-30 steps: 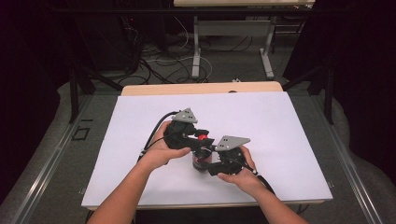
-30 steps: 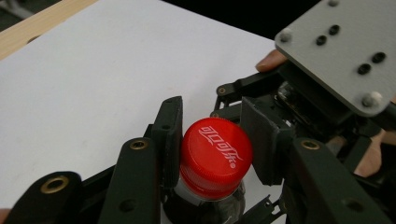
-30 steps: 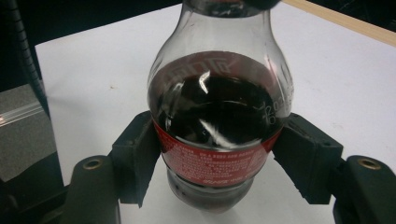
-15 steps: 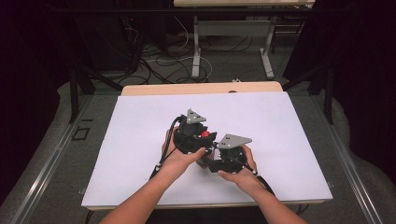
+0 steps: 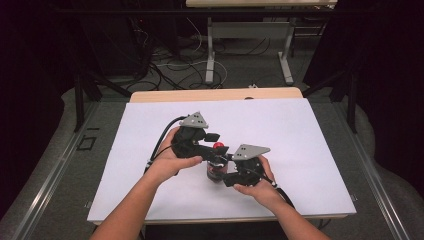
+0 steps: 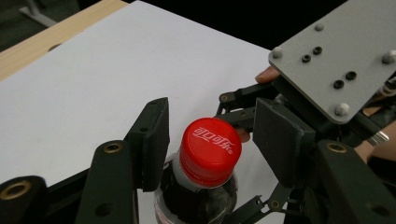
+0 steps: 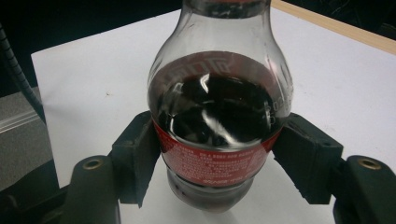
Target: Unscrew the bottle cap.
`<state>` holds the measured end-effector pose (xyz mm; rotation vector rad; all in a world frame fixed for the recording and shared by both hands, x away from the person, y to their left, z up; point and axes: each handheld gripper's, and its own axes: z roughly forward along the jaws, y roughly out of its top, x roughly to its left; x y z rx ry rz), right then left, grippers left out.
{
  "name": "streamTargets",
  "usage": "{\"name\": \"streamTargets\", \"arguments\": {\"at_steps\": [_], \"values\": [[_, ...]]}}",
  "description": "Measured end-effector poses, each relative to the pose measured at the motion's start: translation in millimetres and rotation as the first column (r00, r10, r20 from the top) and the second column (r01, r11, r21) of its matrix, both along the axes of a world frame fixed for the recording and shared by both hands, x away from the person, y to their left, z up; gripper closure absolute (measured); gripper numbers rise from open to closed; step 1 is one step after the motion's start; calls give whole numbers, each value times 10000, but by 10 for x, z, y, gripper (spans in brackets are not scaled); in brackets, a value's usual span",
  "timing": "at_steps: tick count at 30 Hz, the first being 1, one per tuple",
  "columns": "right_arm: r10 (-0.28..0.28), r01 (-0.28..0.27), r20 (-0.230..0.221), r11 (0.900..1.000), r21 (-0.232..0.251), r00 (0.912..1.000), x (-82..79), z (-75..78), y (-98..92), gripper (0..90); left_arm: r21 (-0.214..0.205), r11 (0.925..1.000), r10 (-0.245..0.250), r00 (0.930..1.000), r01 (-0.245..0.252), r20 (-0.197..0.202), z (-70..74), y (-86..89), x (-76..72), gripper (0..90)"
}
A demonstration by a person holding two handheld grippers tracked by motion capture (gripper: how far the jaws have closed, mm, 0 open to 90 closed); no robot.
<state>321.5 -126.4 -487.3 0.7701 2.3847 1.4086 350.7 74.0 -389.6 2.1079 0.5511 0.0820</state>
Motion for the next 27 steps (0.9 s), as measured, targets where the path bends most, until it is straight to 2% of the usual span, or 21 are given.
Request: {"name": "streamTargets", "arguments": {"at_steps": [3, 4, 6, 8, 13, 14, 18, 19, 23, 24, 25, 26, 27], "values": [[3, -4, 36, 10000, 88, 10000, -7, -5, 14, 332, -93, 9998, -149, 9998, 148, -103, -41, 33, 39, 472], [62, -62, 83, 9999, 83, 9999, -7, -6, 16, 332, -202, 9998, -91, 10000, 90, -17, -66, 35, 50, 480], [65, -66, 55, 9999, 79, 10000, -14, -5, 20, 332, -290, 9992, -292, 9994, 286, -202, -86, 59, 82, 479], [70, -70, 97, 9999, 75, 9999, -14, -13, 25, 332, -338, 9992, -225, 9996, 219, -177, -109, 53, 87, 482], [210, -211, -34, 9998, -71, 9998, -17, -17, 29, 332, -167, 9980, -617, 9978, 613, -234, -141, 11, 107, 516], [172, -171, 57, 9999, -21, 9998, -19, -20, 34, 332, -200, 9979, -616, 9976, 610, -327, -148, -1, 103, 526], [189, -189, 53, 9998, -14, 9998, -23, -24, 41, 332, -199, 9983, -554, 9983, 550, -157, -163, -59, 91, 581], [173, -174, 69, 9998, 8, 9998, -22, -27, 43, 332, -4, 9983, -591, 9982, 591, -131, -152, -62, 86, 595], [91, -92, -68, 9999, -140, 9999, -20, -16, 26, 332, 65, 9998, 191, 9998, -191, -85, -137, -114, 32, 606], [25, -26, -61, 9999, -152, 10000, -22, -14, 26, 332, 27, 9986, 521, 9986, -521, -45, -140, -134, 15, 607], [-20, 20, -50, 9999, -146, 10000, -23, -13, 26, 332, 67, 9969, 785, 9969, -784, -53, -133, -146, 0, 608], [-121, 121, 67, 9999, -77, 9999, -24, -19, 31, 332, 157, 9941, 1076, 9939, -1073, -231, -117, -155, -18, 608], [-171, 173, 138, 9998, -108, 9998, -22, -18, 31, 333, 78, 9884, 1520, 9883, -1518, -157, -125, -183, -42, 608]]}}
